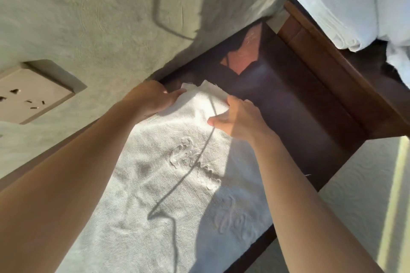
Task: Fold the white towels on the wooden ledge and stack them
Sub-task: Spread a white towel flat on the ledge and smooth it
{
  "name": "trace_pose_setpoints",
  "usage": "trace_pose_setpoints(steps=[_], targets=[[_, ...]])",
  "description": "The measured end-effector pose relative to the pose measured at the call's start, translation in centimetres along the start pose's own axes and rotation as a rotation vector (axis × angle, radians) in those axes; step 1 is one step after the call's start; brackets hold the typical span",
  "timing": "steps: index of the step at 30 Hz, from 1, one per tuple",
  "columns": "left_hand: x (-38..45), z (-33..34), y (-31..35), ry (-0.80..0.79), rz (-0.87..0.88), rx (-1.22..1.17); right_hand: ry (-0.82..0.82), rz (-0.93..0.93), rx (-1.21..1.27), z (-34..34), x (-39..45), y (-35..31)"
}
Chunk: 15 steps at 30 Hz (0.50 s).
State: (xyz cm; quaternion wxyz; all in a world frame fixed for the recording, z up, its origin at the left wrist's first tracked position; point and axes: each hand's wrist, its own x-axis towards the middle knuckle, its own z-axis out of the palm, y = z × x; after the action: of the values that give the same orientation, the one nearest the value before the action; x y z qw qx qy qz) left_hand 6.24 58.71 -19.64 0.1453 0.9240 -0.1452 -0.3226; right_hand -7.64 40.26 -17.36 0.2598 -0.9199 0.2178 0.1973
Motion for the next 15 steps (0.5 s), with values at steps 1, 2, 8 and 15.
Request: trace_pose_setpoints(steps=[1,2,8,15], targets=[[0.0,-0.1,0.0,-0.059,0.053,0.045,0.011,-0.034,-0.019,0.0,0.1,0.0],[-0.2,-0.2,0.0,-0.098,0.113,0.036,0.011,-0.072,0.024,0.0,0.1,-0.1],[-0.2,-0.9,-0.3,0.041,0.369,-0.159,-0.035,-0.132,0.492,-0.6,0.0,-0.3],[1.4,-0.2,0.3,0.05,0.289,-0.343,0.091,-0.145,0.405,-0.4,1.1,0.3]])
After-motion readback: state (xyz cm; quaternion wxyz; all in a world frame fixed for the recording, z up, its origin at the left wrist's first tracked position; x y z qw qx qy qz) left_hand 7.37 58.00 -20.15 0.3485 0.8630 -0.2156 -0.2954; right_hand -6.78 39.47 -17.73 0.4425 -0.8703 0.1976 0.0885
